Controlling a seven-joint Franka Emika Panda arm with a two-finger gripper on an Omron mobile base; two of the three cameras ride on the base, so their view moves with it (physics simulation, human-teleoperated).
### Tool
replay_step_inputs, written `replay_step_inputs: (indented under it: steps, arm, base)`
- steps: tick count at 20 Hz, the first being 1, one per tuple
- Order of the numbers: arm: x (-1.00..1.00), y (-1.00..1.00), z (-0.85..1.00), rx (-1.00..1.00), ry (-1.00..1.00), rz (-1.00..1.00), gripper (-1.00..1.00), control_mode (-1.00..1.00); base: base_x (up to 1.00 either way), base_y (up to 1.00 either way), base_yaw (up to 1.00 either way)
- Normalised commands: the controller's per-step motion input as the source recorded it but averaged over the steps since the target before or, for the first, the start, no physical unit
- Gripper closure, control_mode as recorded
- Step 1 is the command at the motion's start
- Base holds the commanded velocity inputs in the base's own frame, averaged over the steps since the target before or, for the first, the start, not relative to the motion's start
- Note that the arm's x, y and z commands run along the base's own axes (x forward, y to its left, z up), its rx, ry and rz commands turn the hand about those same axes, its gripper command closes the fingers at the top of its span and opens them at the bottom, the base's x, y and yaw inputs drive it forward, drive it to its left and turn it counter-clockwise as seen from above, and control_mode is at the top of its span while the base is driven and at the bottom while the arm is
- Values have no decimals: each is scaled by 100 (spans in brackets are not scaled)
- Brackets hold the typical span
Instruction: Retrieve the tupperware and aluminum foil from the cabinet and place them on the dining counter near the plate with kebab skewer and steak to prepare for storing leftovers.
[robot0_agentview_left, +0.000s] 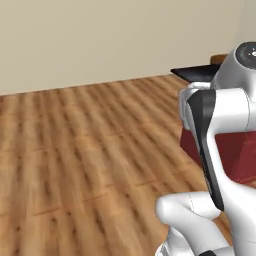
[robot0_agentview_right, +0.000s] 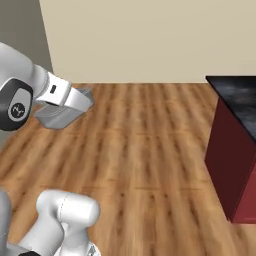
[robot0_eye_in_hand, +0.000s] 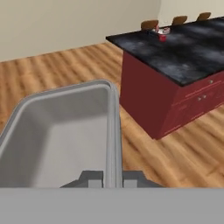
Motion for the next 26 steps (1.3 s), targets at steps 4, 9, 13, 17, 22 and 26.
replay_step_inputs:
  steps: [4, 9, 13, 17, 22, 26]
  arm:
    - [0, 0, 0, 0, 0, 0, 100, 100]
    - [0, 0, 0, 0, 0, 0, 100, 100]
    - [0, 0, 0, 0, 0, 0, 100, 100]
    - [0, 0, 0, 0, 0, 0, 100, 100]
    - [0, 0, 0, 0, 0, 0, 100, 100]
    - [0, 0, 0, 0, 0, 0, 100, 100]
  base:
    - [100, 17, -28]
    - [100, 30, -35]
    - [100, 32, -36]
    - [100, 51, -33]
    - [100, 74, -25]
    - [100, 77, -22]
